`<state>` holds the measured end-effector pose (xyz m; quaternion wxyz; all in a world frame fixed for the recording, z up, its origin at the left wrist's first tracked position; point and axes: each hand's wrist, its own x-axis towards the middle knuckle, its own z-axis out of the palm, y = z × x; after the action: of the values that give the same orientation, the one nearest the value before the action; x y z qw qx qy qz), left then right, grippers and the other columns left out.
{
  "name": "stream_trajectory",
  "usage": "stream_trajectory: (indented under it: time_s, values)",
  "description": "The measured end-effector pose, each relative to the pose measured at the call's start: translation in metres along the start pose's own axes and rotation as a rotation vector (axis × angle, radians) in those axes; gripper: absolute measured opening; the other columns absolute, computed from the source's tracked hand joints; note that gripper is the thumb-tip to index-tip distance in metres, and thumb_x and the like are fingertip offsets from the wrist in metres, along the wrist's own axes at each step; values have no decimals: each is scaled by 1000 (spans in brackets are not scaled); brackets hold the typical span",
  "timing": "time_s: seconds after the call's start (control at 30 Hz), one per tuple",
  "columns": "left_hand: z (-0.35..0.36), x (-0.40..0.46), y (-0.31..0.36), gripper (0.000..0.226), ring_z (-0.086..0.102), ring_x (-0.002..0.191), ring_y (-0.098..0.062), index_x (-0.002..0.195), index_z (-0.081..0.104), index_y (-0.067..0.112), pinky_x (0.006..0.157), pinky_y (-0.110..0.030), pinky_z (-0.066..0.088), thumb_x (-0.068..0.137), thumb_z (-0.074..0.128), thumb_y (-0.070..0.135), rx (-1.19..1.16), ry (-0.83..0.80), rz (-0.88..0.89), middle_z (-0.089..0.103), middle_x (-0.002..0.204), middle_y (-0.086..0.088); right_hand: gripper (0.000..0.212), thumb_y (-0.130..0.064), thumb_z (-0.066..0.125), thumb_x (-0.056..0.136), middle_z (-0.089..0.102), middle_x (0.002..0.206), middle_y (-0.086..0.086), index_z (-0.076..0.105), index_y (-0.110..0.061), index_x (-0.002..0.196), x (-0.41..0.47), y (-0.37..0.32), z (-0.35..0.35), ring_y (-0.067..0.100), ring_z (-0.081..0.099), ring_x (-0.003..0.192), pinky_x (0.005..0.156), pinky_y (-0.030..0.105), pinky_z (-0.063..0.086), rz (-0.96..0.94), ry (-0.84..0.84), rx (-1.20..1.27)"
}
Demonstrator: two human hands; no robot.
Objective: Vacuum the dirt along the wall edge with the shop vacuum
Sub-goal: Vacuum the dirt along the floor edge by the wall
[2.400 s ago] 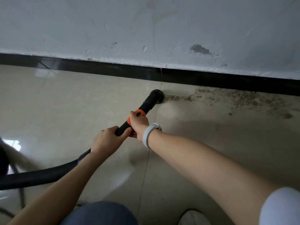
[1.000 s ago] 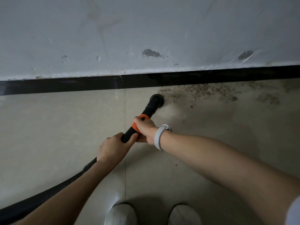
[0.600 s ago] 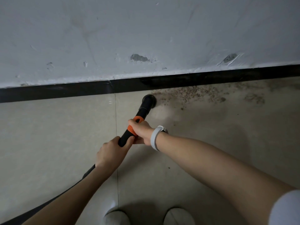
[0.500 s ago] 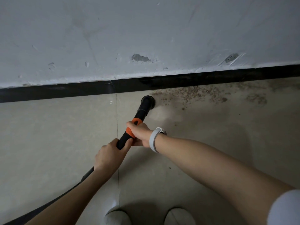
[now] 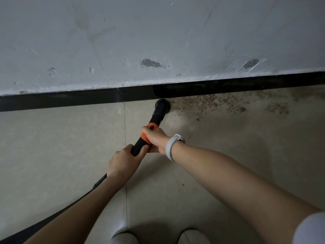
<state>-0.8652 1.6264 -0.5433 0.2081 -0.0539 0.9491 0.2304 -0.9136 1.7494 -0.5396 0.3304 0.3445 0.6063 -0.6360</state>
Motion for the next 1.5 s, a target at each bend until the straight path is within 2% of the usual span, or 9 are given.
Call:
stream_trajectory:
  time_s: [0.17,0.27,0.4,0.57,0.87,1.0,1.2,1.37,1.5]
  values:
    - [0,12,20,46,49,51,-12,73,46,22,47,-24,34,85,41,66,59,-19,56,51,59,2,20,-34,50,92,56,95,9,45,-14,91,2,-8,-20,27,61,96,73,36,56,-9,38,62]
    - [3,15,25,47,55,56,-14,81,49,22,55,-27,46,84,39,68,117,-10,84,53,61,3,20,-33,50,91,55,94,8,45,-15,87,4,-5,-29,25,60,93,73,35,56,-21,40,108]
    - [5,11,20,48,59,62,-18,87,48,22,62,-31,52,84,37,69,172,-1,108,54,64,3,31,-33,52,90,55,103,12,47,-8,108,6,3,-24,25,59,93,63,32,53,3,32,161]
    - [5,6,7,45,55,55,-14,85,45,22,57,-28,47,85,36,67,173,48,95,52,60,5,40,-35,52,88,56,114,14,45,-9,118,10,1,-9,28,60,104,77,37,56,26,2,127]
    - [4,6,-16,44,55,54,-15,85,48,20,58,-28,50,86,41,63,139,77,40,51,58,3,26,-32,50,91,54,91,6,43,-12,105,8,0,14,24,58,92,69,31,52,28,-22,71]
    - [9,11,2,45,55,55,-16,82,48,19,57,-29,45,86,41,64,101,22,90,52,59,3,30,-34,50,91,55,103,9,43,-11,109,10,-1,-7,25,59,96,67,31,54,20,50,80]
    - [23,25,49,51,62,67,-22,89,51,19,67,-35,53,85,37,68,156,-42,182,59,69,-1,28,-34,51,90,55,96,8,45,-11,105,12,-3,-55,27,60,99,74,37,55,11,157,150]
    - [35,30,85,48,58,64,-17,90,48,21,60,-30,48,86,35,67,169,-89,254,52,65,3,20,-31,51,90,52,89,8,45,-13,86,13,-5,-93,25,58,88,57,32,51,-1,203,211]
    - [43,35,107,46,52,59,-14,87,45,22,54,-27,41,87,34,67,190,-106,306,49,63,4,23,-30,51,90,51,85,8,45,-9,97,14,-5,-119,23,56,80,55,31,48,-3,230,231]
